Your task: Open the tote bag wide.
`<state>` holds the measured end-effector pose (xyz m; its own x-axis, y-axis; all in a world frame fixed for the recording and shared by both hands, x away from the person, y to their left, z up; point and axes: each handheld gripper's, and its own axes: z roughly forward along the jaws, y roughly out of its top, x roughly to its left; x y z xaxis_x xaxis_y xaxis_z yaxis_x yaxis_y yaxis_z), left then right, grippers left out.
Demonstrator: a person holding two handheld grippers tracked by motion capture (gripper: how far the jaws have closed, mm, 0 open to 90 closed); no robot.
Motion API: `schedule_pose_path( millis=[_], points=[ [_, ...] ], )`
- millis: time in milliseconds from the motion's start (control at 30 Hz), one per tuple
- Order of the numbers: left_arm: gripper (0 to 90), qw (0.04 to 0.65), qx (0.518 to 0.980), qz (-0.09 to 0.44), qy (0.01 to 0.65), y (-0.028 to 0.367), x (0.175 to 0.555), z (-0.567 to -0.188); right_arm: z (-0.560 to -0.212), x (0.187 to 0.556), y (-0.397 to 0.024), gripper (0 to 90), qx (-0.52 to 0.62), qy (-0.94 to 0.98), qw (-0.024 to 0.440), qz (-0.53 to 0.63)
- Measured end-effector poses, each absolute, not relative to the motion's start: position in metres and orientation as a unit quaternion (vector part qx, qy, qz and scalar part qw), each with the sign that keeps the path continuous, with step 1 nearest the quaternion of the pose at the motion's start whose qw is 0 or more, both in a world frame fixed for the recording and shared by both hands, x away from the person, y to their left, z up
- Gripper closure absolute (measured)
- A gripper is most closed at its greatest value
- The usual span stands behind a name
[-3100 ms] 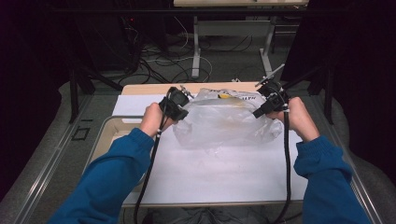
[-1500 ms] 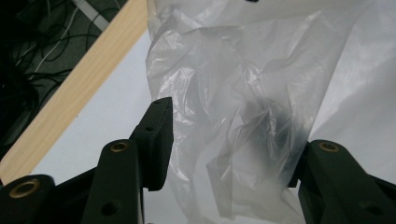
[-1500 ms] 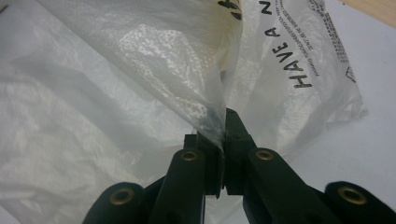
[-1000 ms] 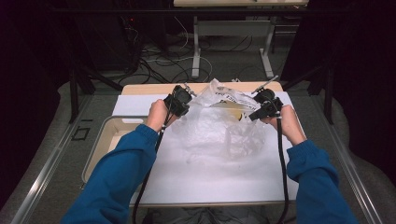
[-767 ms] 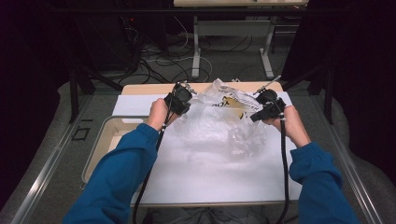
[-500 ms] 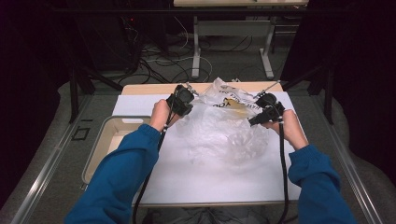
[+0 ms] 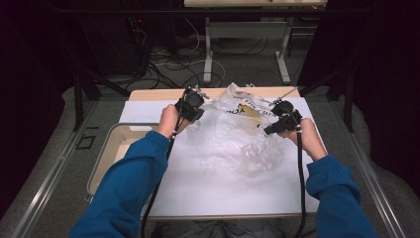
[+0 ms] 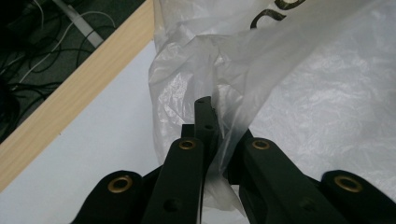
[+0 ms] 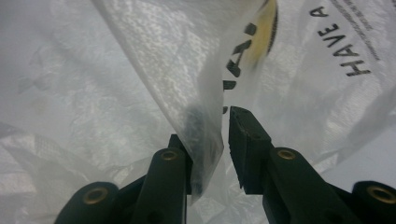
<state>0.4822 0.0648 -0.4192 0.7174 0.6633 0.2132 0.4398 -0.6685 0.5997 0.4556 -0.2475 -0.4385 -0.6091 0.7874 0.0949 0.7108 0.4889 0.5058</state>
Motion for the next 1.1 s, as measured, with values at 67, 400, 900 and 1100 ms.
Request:
schedule_pose_path(
  millis=[67, 400, 900, 1100],
  points=[
    [89.3, 0.269, 0.886, 0.213, 0.312, 0.065, 0.48, -0.414, -0.441, 0.456, -0.249, 73.8, 0.441, 0.856, 0.083, 0.257],
    [89.2, 0.287, 0.881, 0.22, 0.304, 0.071, 0.468, -0.385, -0.435, 0.444, -0.241, 88.6, 0.418, 0.868, 0.086, 0.255],
    [89.0, 0.337, 0.864, 0.213, 0.306, 0.081, 0.452, -0.325, -0.366, 0.43, -0.258, 83.8, 0.419, 0.84, 0.145, 0.312],
    [89.2, 0.327, 0.866, 0.202, 0.32, 0.07, 0.451, -0.336, -0.416, 0.443, -0.246, 64.3, 0.445, 0.842, 0.167, 0.257]
  ],
)
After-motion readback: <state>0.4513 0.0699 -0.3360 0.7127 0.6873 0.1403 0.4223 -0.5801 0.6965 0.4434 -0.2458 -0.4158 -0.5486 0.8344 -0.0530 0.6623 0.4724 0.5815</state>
